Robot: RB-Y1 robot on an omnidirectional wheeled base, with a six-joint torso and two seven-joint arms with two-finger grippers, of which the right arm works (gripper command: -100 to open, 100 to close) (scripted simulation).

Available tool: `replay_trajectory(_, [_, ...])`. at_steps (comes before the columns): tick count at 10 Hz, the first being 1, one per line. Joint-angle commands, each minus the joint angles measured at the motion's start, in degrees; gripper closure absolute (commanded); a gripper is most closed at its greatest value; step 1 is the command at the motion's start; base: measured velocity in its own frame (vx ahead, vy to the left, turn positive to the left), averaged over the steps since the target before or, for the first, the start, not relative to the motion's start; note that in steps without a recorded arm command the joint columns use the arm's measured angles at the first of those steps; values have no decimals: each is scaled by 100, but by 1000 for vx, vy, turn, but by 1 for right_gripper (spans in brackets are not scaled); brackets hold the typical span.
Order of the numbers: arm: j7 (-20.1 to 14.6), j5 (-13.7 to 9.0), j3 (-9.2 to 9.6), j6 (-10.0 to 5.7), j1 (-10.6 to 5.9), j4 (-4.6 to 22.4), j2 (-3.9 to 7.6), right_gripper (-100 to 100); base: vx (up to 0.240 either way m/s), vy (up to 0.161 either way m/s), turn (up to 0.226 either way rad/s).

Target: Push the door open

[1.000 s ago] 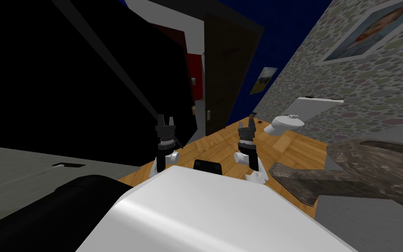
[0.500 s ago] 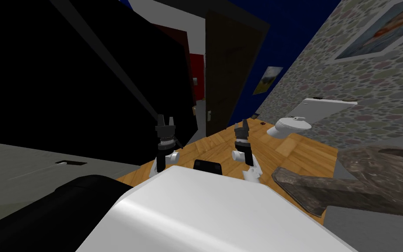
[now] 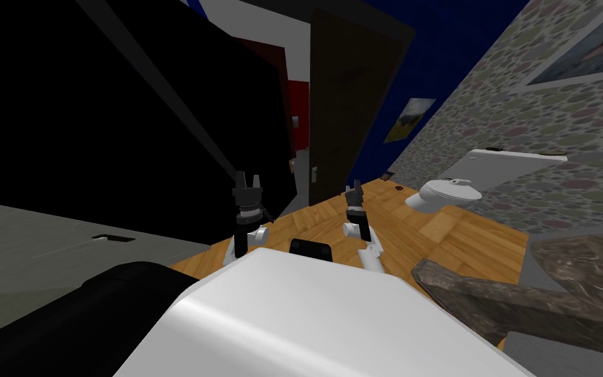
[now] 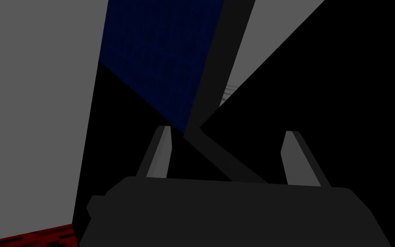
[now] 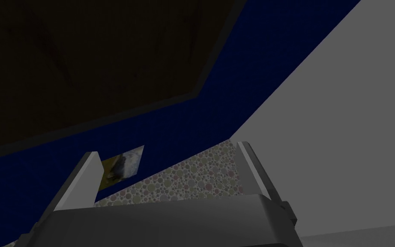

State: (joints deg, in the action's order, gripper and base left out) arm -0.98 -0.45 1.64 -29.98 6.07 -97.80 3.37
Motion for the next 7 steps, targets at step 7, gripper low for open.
replay_trajectory(7, [6,-139,123,80,-655,1122,74,-100,68,-55,73])
